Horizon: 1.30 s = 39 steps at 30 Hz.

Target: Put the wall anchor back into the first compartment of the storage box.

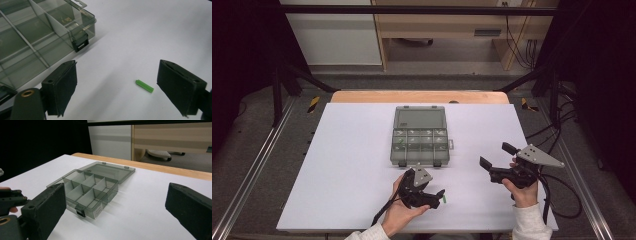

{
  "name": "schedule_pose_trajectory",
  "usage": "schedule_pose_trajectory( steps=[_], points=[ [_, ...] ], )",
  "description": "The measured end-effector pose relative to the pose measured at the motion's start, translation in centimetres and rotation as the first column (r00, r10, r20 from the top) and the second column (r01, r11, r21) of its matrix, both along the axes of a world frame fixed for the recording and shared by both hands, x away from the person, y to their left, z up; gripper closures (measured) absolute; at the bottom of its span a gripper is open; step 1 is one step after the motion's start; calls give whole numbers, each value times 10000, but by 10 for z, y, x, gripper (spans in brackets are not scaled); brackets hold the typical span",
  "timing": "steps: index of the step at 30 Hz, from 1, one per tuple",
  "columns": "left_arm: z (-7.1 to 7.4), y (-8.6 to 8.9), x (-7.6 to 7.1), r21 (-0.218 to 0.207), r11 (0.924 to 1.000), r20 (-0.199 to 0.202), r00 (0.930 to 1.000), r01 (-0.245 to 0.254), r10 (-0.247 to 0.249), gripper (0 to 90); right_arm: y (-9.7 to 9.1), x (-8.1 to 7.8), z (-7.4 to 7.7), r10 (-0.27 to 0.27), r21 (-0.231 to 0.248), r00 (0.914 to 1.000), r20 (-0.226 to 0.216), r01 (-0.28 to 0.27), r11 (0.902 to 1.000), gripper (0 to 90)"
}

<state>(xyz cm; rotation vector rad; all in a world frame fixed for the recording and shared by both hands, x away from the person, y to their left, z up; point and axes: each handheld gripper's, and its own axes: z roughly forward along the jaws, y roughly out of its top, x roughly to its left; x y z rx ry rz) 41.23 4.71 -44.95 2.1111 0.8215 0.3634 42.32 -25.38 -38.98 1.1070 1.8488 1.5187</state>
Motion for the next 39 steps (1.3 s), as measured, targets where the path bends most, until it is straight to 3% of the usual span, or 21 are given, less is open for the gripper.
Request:
schedule_pose_trajectory(
  steps=[7,23,33,39],
  points=[
    [-10,-13,-1,201,9996,-427,9989,184,-175,217,0,0,0,11,-18,10000,9,-11,10000,37],
    [-28,-33,-3,1163,9929,-609,9980,244,-174,428,0,0,0,20,-25,10000,17,-20,10000,36],
    [-26,-32,-7,1401,9897,-629,9978,278,-192,564,0,0,0,47,-25,10000,32,-47,10000,36],
    [-24,-28,-5,1434,9891,-895,9958,340,-212,694,0,0,0,40,-4,10000,15,-40,10000,36]
  ],
)
